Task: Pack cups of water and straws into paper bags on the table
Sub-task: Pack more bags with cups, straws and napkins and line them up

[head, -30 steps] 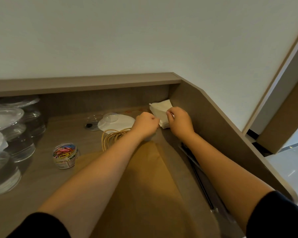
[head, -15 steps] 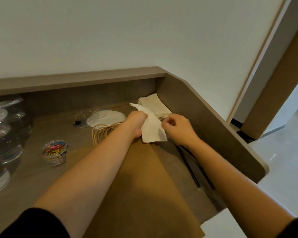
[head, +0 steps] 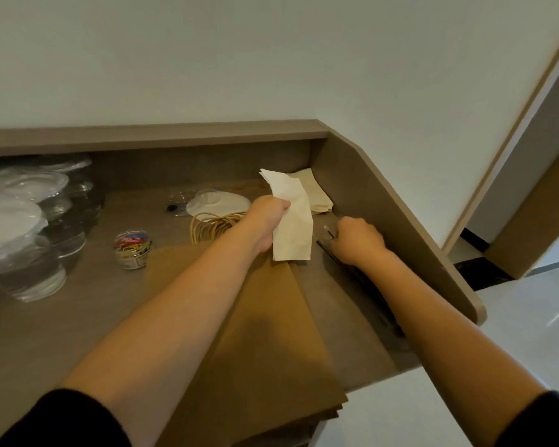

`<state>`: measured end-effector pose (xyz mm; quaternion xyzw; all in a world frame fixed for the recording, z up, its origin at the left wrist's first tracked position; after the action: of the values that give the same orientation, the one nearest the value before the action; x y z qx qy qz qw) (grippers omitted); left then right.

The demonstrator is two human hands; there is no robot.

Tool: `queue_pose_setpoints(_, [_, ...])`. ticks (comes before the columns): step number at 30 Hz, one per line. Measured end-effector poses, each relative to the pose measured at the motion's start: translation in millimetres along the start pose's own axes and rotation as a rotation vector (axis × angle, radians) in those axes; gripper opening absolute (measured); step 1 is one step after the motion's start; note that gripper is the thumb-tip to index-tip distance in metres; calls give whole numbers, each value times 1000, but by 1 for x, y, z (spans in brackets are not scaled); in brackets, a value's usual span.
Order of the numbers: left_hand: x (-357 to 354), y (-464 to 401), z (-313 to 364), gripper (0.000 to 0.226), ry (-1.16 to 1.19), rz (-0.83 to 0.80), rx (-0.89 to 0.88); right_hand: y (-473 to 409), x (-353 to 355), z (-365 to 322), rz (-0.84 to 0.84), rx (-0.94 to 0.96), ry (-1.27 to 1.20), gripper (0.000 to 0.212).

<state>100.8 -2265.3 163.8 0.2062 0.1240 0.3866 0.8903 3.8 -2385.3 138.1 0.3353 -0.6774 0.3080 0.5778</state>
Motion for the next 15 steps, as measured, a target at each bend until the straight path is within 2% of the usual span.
queue_pose_setpoints(2, [2, 8, -3, 11, -2, 5, -34, 2, 15, -7, 97, 34, -100, 13])
queue_pose_setpoints(7, [11, 43, -12, 11, 101, -56, -138, 21, 65, -47, 352, 211, -609, 13])
queue_pose_setpoints(11, [34, 84, -13, 15, 165, -134, -252, 47, 81, -96, 354, 346, -899, 9])
queue_pose_setpoints(15, [76, 135, -27, 17, 152, -114, -374, 81, 76, -149, 399, 380, -978, 4])
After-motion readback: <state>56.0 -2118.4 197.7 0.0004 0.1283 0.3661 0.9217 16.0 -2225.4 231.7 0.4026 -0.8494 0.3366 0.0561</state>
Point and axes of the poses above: each hand's wrist, its own y-axis away from the middle knuckle, its own x-axis out of the back of the hand, z = x × y, the point moved 4 cm from there along -y, towards the middle knuckle, and after that the axes turned 10 degrees about x, right-handed, at the moved point
